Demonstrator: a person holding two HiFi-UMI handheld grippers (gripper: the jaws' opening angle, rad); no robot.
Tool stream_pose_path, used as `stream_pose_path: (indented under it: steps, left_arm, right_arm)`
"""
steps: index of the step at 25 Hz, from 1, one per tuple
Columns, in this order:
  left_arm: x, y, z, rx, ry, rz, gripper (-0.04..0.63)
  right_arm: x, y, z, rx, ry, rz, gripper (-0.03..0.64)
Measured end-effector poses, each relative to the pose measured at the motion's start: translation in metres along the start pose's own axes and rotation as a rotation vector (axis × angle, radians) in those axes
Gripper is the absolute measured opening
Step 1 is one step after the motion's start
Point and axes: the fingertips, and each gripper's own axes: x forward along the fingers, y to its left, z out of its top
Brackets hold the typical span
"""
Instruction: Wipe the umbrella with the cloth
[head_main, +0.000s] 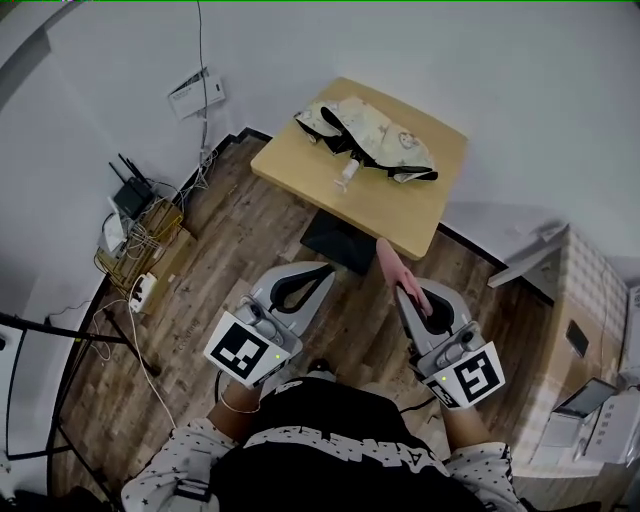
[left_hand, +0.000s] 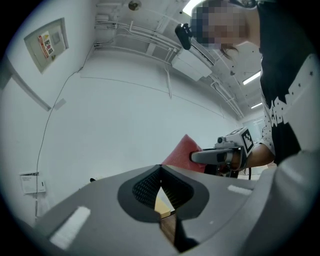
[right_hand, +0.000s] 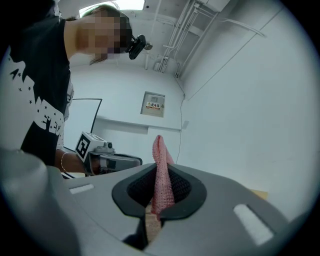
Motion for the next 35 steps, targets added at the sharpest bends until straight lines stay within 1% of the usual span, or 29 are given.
stream_pose_path:
  steps: [5,7,12,18,21,24,31,35]
  left_arm:
    - [0.012,0.013,-0.007,-0.006,-0.005,-0.014,0.000]
    - [0.018,0.022,-0.008,-0.001,-0.024,-0.007,0.000]
    - [0.033,0.053,-0.011,0.014,-0.021,0.036,0.000]
    - [0.060,0.094,-0.009,0.044,-0.022,0.086,0.000]
    - [0.078,0.117,-0.005,0.046,-0.020,0.110,0.000]
    - [0.093,0.130,-0.001,0.059,-0.007,0.119,0.000]
    - [0.143,0.185,-0.003,0.075,0.010,0.173,0.000]
    - [0.170,0.211,-0.003,0.049,0.004,0.179,0.000]
  right_arm:
    - [0.007,-0.019,-0.005,0.012,0.017,-0.030,0.032]
    - [0.013,-0.029,-0.006,0.019,0.014,-0.033,0.032]
    - [0.037,-0.056,-0.011,0.022,-0.001,-0.014,0.032]
    - [0.073,-0.104,-0.012,0.025,-0.035,0.003,0.032]
    - [0.093,-0.131,-0.012,0.029,-0.041,0.013,0.032]
    - [0.105,-0.153,-0.016,0.034,-0.038,0.023,0.032]
    - [0.146,-0.222,-0.032,0.051,-0.038,0.034,0.032]
    - [0.165,-0.247,-0.034,0.047,-0.038,0.043,0.032]
